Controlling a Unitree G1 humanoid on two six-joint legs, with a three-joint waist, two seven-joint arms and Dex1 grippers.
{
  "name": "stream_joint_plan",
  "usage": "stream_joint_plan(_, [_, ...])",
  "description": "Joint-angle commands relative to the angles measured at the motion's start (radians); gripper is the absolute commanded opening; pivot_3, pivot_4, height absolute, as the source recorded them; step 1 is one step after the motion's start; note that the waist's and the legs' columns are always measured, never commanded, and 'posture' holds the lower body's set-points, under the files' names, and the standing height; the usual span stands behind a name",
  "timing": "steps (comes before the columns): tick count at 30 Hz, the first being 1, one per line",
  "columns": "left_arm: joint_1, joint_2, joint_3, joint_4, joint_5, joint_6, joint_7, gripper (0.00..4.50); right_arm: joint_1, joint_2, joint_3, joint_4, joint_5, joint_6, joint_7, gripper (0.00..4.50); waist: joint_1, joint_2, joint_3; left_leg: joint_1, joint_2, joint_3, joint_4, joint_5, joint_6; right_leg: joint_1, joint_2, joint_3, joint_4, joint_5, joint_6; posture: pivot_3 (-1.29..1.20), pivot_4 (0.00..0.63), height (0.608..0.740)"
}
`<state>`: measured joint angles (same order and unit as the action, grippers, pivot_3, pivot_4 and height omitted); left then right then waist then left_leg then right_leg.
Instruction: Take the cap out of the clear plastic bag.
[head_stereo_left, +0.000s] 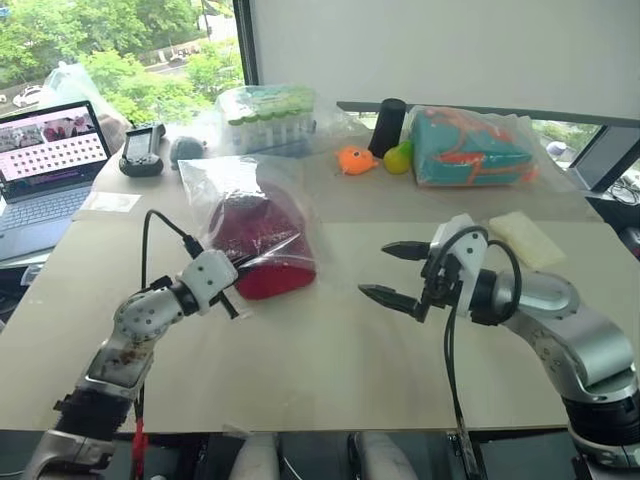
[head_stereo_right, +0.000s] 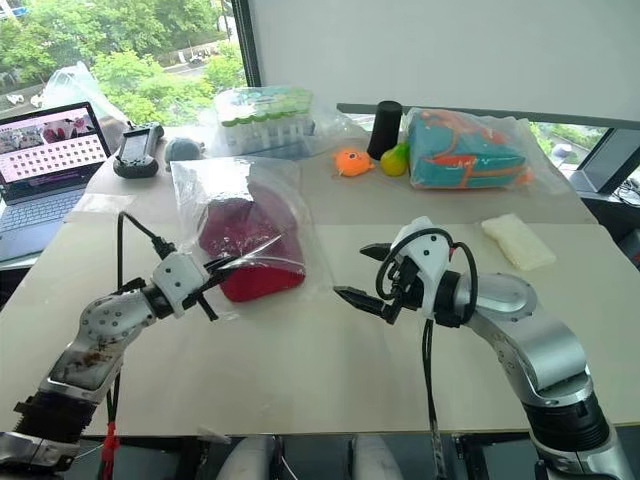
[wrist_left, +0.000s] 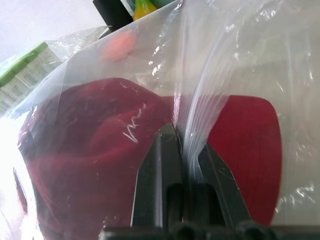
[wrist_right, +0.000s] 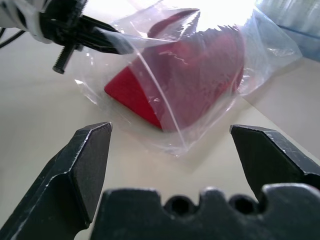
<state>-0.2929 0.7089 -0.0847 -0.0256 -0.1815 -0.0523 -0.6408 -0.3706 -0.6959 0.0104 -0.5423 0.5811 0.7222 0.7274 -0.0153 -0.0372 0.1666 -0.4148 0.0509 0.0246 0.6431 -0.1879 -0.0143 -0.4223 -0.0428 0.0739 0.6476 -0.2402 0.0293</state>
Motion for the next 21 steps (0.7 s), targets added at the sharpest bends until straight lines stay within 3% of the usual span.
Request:
stream_joint_plan(1, [-0.072,-0.008,0.039,-0.083,-0.065,0.147,-0.025,0.14,-0.053,0.016,-0.084,-0.088,0.193,0.086,0.003,4.50,0.000,0.000,0.000,0.000,0.000,0.000,0.000,0.000,0.000,0.000,0.000,0.000,0.000,0.000,0.000,0.00,0.150,0.740])
stream_joint_plan(5, [-0.156,-0.053,0.066,-0.115,-0.086,0.285,0.029,0.14,-0.084,0.019,-0.068,-0.116,0.263,0.127,-0.007,4.50,0.000,0.000,0.000,0.000,0.000,-0.001,0.000,0.000,0.000,0.001,0.000,0.000,0.000,0.000,0.001,0.00,0.150,0.740])
stream_joint_plan(9, [-0.208,-0.105,0.086,-0.150,-0.099,0.376,0.065,0.14,-0.122,0.093,0.046,-0.131,0.222,0.121,-0.064,4.50,-0.006,0.000,0.000,0.000,-0.001,-0.002,0.001,0.000,0.000,0.001,0.000,0.000,0.000,-0.002,0.004,0.00,0.150,0.740])
stream_joint_plan(11, [-0.207,-0.123,0.096,-0.164,-0.105,0.404,0.075,0.14,-0.143,0.133,0.149,-0.113,0.118,0.092,-0.110,4.50,-0.010,0.000,0.000,-0.001,-0.001,-0.003,0.001,0.000,0.000,0.000,0.000,0.000,0.000,-0.002,0.004,0.00,0.150,0.740])
stream_joint_plan(15, [-0.197,-0.142,0.100,-0.192,-0.114,0.448,0.078,0.14,-0.221,0.178,0.423,0.040,-0.286,-0.096,-0.227,4.50,-0.024,0.000,0.000,-0.001,-0.001,-0.003,0.001,0.000,0.000,0.000,0.001,-0.001,0.001,-0.001,0.003,0.00,0.150,0.740])
stream_joint_plan(21, [-0.197,-0.156,0.114,-0.207,-0.107,0.473,0.085,0.14,-0.257,0.176,0.525,0.214,-0.548,-0.313,-0.226,4.50,-0.022,0.000,0.000,-0.002,-0.002,-0.004,0.001,0.000,0.000,-0.001,0.000,-0.001,0.000,0.001,-0.001,0.00,0.150,0.740])
